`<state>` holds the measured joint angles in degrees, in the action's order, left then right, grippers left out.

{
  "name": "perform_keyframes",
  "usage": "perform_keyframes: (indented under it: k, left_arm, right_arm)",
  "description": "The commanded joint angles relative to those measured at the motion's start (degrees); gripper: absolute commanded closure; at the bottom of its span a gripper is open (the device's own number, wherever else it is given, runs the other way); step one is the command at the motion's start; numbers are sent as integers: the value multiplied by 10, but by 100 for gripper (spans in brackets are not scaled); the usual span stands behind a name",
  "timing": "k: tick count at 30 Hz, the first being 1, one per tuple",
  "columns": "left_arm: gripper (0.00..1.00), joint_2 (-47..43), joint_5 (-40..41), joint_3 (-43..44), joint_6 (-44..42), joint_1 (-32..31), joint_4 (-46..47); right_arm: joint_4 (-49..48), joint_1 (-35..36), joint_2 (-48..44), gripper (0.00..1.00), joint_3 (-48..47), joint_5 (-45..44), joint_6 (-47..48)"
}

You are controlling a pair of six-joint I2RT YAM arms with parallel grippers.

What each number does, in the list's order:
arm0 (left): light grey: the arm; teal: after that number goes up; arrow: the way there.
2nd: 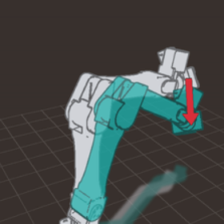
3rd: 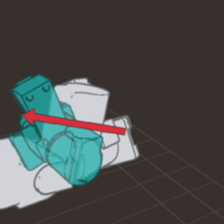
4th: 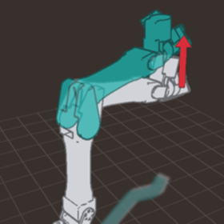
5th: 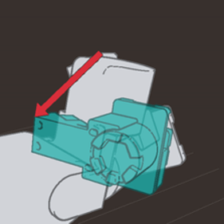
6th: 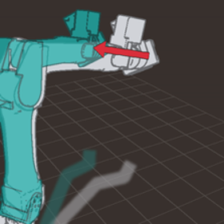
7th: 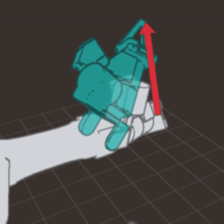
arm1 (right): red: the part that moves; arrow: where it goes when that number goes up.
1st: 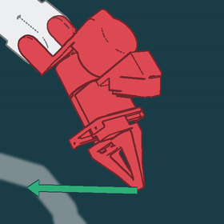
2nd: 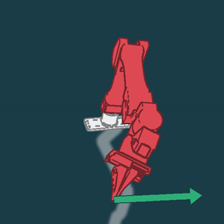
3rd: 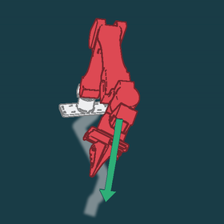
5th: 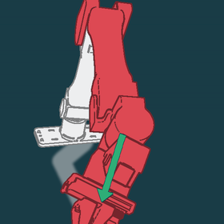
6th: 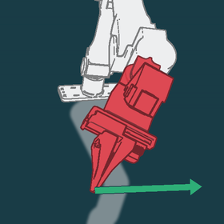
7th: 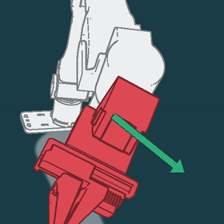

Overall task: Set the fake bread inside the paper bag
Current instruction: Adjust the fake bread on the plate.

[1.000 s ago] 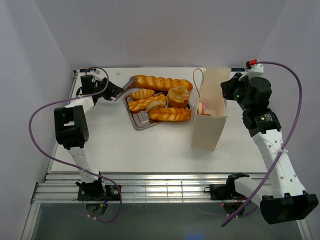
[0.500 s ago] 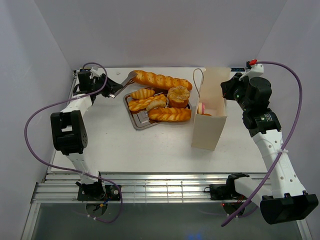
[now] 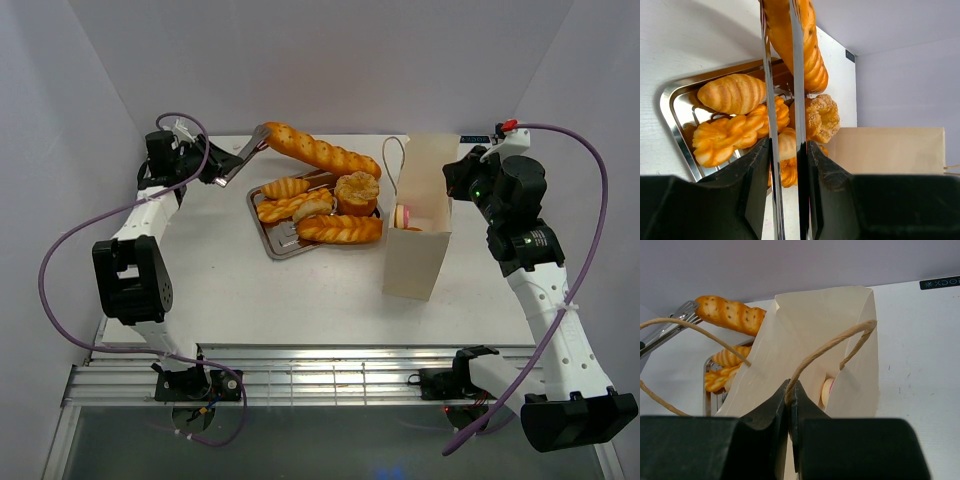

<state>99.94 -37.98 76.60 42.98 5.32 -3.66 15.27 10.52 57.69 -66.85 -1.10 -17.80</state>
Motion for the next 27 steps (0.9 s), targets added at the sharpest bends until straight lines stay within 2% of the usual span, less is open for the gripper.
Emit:
perform_keyframes:
  k: [1,5,12,21,27]
  left_arm:
    - [100,-51,-10,34,-7,-7,7]
    - [100,-62,-9,19,-5,-11,1]
    - [100,-140,19,-50,-4,-29,-11]
    - [100,-272,96,-179,23,-77,-34]
    - [100,-317,124,-252,25,-85,-39]
  right_arm:
    - [-14,1,-12,92,1,-2,0]
    - [-12,1,-13,92,-1,-3,1]
    - [-8,1,-11,92,-4,-1,4]
    - [-5,1,-15,92,3,-3,7]
    - [-7,1,-17,92,13,3,6]
